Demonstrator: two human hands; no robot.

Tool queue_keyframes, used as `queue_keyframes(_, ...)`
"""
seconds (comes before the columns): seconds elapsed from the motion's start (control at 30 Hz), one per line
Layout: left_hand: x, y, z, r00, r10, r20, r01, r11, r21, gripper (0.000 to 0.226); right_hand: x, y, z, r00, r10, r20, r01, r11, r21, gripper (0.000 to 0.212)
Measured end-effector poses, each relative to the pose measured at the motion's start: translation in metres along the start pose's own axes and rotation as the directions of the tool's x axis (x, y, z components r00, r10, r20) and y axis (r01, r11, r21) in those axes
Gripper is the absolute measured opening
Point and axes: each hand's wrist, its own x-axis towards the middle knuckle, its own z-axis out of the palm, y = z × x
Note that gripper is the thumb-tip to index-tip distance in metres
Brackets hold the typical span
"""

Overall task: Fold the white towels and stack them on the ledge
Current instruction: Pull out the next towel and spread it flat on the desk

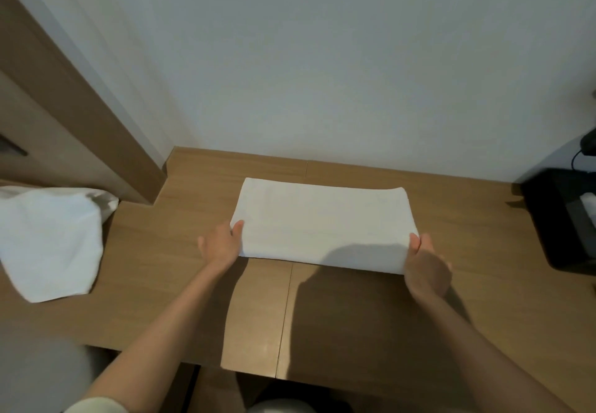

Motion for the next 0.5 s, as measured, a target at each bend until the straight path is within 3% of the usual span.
queue_keyframes(0.1, -0.012, -0.006, 0.007, 0.997, 0.048, -0.064, -0.041, 0.994, 0.102, 0.037, -0.004, 0.008, 0.005, 0.999, -0.037, 0.028, 0.039, 0.997, -0.069, 0.036)
queue_keyframes(0.27, -0.028, -0.002, 0.016, 0.978, 0.040, -0.206, -0.038, 0.999, 0.009, 0.031, -0.010, 0.016, 0.015, 0.996, -0.088, 0.031, 0.091, 0.988, -0.126, 0.019)
queue_keyframes(0.37, -0.030, -0.003, 0.017, 0.975, 0.113, -0.192, -0.069, 0.973, 0.219, 0.032, -0.008, 0.018, 0.014, 0.995, -0.081, 0.049, 0.085, 0.993, -0.080, 0.015)
queue_keyframes(0.43, -0.030, -0.002, 0.015, 0.970, 0.156, -0.187, -0.076, 0.923, 0.377, 0.031, -0.008, 0.018, 0.010, 0.995, -0.093, 0.038, 0.095, 0.995, -0.043, 0.024)
queue_keyframes(0.5, -0.032, 0.001, 0.013, 0.955, 0.198, -0.222, -0.090, 0.904, 0.418, 0.027, -0.007, 0.016, 0.005, 0.989, -0.144, -0.003, 0.143, 0.985, -0.099, 0.033)
